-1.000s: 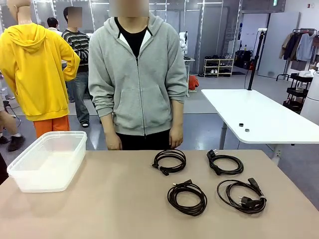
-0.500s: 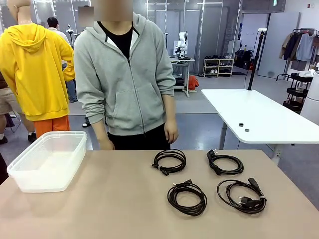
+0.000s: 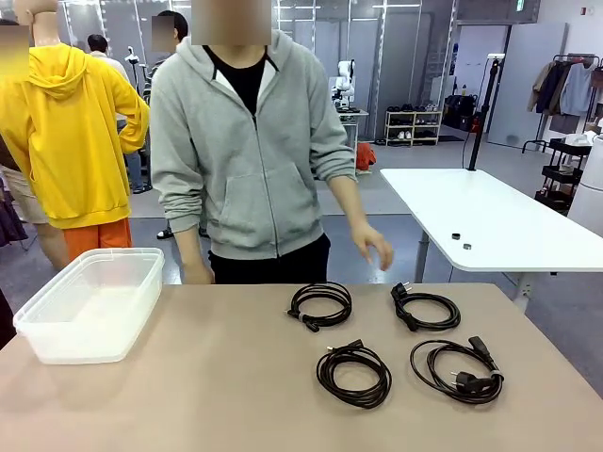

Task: Organize and store the cables.
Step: Place the Power Cable into the Organizing box.

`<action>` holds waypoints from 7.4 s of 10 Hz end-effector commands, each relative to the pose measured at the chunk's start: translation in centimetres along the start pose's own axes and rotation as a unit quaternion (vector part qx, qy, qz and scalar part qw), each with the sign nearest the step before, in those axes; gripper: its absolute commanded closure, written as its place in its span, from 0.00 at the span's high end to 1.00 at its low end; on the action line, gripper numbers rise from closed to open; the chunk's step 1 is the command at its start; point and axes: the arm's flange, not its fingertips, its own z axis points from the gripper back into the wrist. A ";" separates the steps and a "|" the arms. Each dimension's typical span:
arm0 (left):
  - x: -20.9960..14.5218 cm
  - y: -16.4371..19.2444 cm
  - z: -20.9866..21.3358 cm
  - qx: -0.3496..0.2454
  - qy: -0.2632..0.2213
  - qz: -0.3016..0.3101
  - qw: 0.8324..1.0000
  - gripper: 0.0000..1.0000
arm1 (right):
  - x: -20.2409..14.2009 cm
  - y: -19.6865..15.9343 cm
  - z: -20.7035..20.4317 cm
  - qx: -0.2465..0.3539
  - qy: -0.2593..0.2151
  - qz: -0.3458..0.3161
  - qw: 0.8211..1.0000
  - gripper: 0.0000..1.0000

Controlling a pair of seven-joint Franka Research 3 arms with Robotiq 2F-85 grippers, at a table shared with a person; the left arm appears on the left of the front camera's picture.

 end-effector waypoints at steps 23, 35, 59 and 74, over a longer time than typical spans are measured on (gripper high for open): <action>0.2 0.1 -0.2 -0.008 -0.004 -0.008 1.000 1.00 | 0.0 0.1 0.0 0.003 -0.001 0.009 1.000 1.00; 0.2 0.1 -0.2 -0.008 -0.004 -0.008 1.000 1.00 | 5.4 1.2 -7.5 -0.018 0.195 -0.101 0.975 1.00; 0.2 0.1 -0.2 -0.008 -0.004 -0.008 1.000 1.00 | 1.2 -1.9 -29.6 -0.164 0.317 -0.282 0.890 1.00; 0.2 0.1 -0.2 -0.008 -0.004 -0.008 1.000 1.00 | -1.5 -4.1 -35.4 -0.203 0.352 -0.368 0.836 1.00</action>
